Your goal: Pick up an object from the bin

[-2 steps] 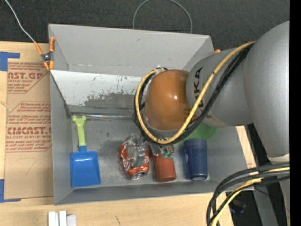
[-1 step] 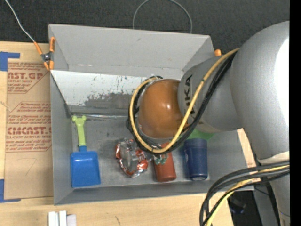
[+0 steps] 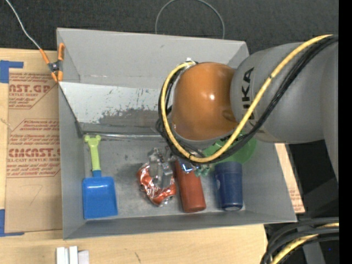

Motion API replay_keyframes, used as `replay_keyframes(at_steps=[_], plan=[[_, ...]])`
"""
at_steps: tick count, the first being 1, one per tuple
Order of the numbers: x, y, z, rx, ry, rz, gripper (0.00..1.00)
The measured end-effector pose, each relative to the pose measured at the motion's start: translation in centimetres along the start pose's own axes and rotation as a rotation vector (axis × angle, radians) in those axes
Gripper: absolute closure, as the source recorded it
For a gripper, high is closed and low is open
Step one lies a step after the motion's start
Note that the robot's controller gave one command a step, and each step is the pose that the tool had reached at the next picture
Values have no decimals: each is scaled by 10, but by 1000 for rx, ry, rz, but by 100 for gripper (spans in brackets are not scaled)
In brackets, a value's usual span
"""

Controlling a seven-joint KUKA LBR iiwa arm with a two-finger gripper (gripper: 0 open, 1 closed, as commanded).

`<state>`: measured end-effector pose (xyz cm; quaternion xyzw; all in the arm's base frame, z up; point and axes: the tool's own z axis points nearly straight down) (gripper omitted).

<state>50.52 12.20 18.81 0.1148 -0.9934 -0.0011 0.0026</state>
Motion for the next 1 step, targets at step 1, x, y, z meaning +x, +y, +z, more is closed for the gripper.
replay_keyframes(at_steps=[1], plan=[[-6, -27, -113, -5, -35, -106, 100]])
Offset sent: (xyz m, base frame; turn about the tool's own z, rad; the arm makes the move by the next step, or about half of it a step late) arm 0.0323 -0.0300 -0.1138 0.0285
